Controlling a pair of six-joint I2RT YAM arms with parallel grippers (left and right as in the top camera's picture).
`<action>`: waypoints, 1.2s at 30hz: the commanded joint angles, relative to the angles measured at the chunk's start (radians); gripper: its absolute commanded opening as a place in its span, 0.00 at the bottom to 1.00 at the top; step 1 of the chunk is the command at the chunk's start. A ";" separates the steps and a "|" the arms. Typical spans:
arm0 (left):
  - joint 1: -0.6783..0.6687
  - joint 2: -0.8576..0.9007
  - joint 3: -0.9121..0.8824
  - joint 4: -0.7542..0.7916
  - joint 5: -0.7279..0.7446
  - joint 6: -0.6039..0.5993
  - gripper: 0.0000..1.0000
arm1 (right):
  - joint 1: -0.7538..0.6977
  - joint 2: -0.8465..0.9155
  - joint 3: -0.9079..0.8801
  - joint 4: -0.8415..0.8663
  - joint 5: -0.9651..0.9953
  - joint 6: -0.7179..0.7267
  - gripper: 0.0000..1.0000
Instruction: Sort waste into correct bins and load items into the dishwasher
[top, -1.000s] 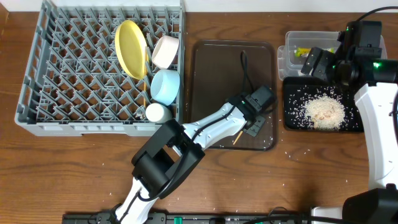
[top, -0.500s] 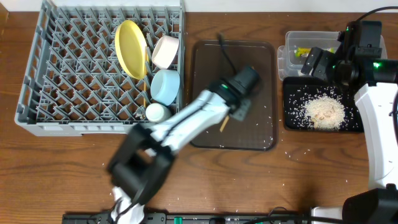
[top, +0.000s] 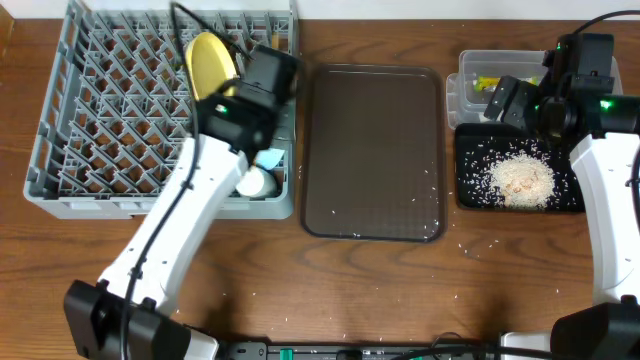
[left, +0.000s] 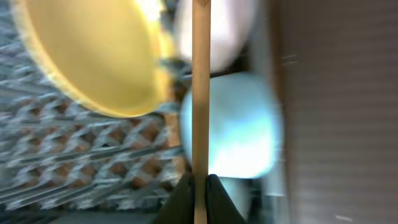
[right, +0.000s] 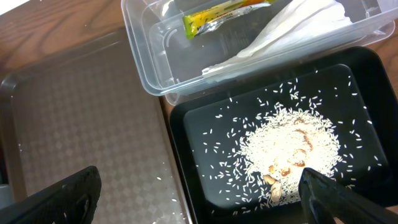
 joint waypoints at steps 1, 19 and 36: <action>0.076 0.034 -0.036 -0.005 -0.079 0.072 0.08 | 0.012 0.001 0.005 -0.001 0.010 0.013 0.99; 0.164 0.172 -0.045 0.051 -0.078 0.086 0.43 | 0.012 0.001 0.005 -0.001 0.010 0.013 0.99; 0.161 -0.187 -0.045 -0.152 0.123 -0.152 0.43 | 0.012 0.001 0.005 -0.001 0.010 0.013 0.99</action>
